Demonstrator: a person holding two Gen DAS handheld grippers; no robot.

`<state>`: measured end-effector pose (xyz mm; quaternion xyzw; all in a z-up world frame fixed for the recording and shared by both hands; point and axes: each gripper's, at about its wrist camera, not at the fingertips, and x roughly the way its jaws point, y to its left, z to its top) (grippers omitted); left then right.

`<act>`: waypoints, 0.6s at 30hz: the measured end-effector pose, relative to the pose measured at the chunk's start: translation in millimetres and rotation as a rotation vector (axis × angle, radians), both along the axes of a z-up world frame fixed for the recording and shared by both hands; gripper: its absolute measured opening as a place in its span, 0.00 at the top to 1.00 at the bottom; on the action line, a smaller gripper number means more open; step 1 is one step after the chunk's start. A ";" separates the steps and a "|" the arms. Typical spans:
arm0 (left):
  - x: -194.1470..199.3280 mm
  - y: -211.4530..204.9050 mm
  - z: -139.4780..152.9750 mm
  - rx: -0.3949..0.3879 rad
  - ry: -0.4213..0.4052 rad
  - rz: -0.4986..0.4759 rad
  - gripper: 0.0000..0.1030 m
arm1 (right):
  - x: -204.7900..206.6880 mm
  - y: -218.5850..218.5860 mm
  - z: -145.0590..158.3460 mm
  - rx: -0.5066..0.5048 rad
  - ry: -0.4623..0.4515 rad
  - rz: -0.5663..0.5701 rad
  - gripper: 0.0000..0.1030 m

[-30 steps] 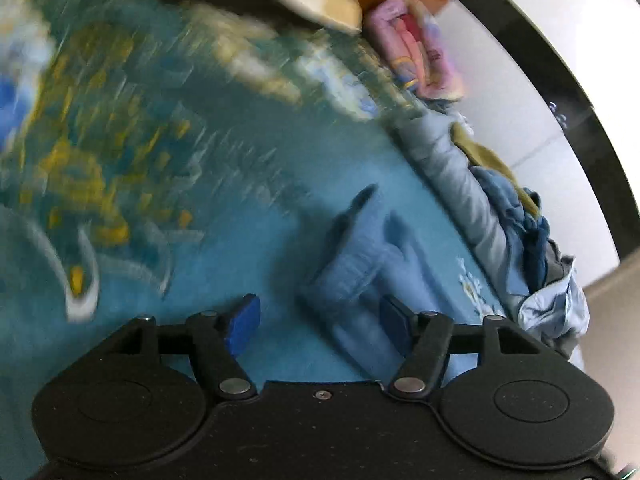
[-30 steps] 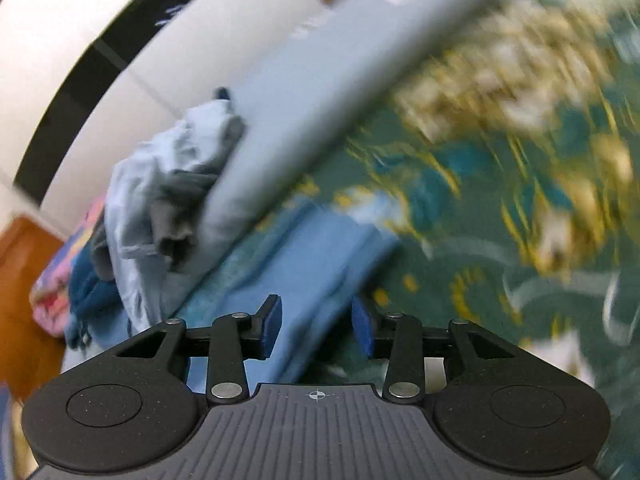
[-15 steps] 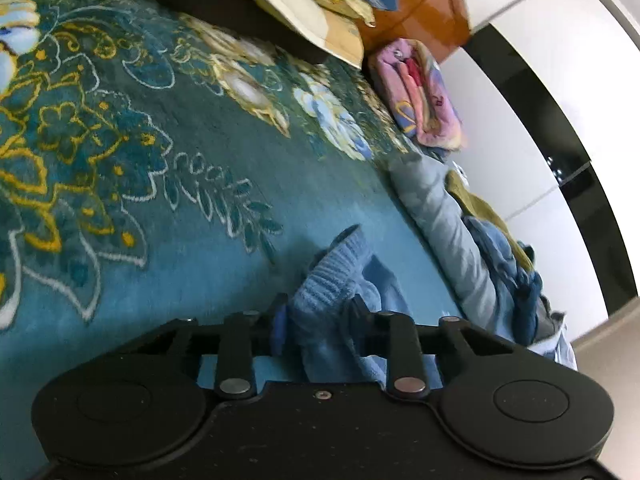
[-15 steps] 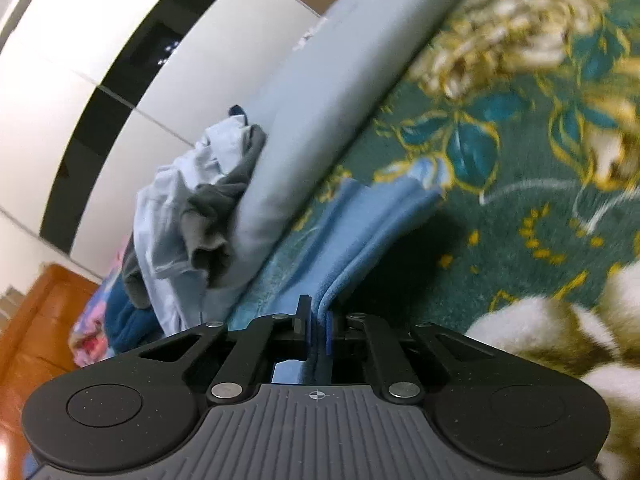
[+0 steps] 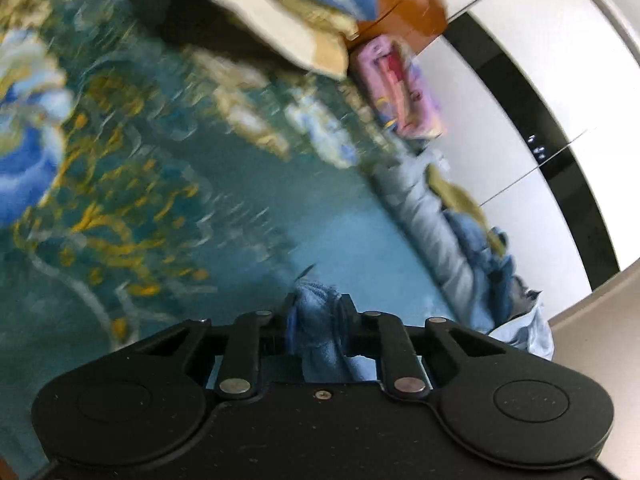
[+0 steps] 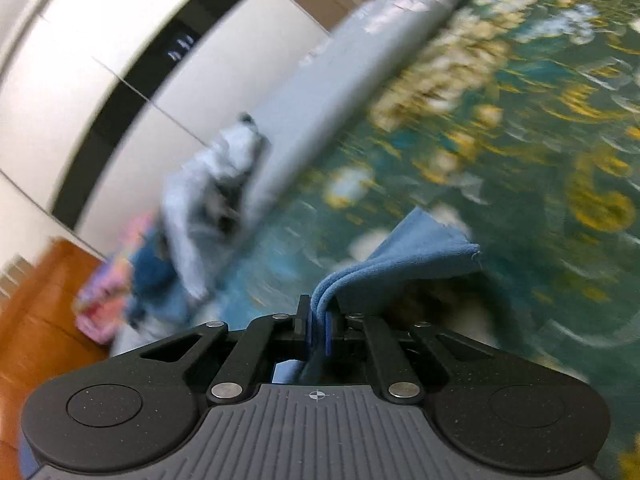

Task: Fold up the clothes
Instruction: 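Fold the garment again with the right gripper while the left gripper holds the waistband, then open both grippers and release the folded light blue garment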

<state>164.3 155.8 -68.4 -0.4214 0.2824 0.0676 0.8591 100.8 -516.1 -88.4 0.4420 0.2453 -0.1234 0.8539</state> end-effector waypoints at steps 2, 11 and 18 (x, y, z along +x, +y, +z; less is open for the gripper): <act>-5.8 1.6 -10.0 -0.010 0.034 0.011 0.83 | -14.4 -2.3 -18.4 0.057 0.048 -0.027 0.96; -18.7 11.4 -9.3 0.000 0.058 -0.043 0.73 | -45.9 -20.7 -44.9 0.201 0.012 -0.166 0.85; -37.2 7.9 29.3 0.211 0.003 -0.043 0.63 | -52.3 -26.6 -47.4 0.238 0.012 -0.248 0.87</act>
